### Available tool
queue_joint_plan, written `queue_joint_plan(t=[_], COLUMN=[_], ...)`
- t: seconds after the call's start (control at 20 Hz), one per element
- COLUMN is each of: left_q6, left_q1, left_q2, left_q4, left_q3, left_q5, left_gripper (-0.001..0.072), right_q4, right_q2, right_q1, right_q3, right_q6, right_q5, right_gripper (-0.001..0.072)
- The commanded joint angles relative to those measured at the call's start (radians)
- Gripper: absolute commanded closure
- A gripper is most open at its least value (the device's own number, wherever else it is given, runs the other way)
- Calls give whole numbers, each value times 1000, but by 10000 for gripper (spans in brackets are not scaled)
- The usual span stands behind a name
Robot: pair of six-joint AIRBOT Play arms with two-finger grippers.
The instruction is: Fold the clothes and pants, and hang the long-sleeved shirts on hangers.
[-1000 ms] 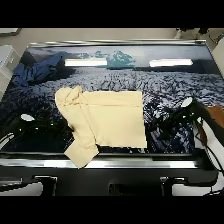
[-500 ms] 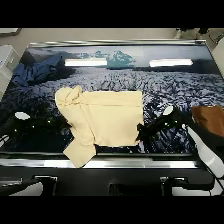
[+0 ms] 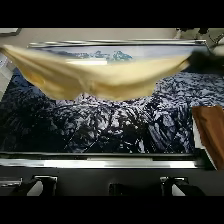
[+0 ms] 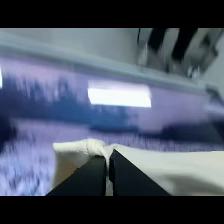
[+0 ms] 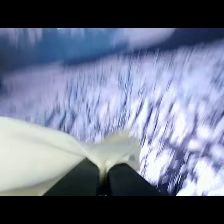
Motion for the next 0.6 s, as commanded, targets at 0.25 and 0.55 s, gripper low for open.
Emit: queue_joint_plan(t=[0.25, 0.55], left_q6=[-102, -121], left_q1=[34, 34], left_q2=[314, 264], left_q4=[1, 45], left_q3=[270, 269], left_q5=[317, 216], left_gripper=[687, 687], right_q4=[-132, -134], right_q2=[394, 356], right_q1=[-45, -45], right_q3=[196, 201], right_q6=[-11, -3], right_q5=[-257, -179], right_gripper=[672, 672])
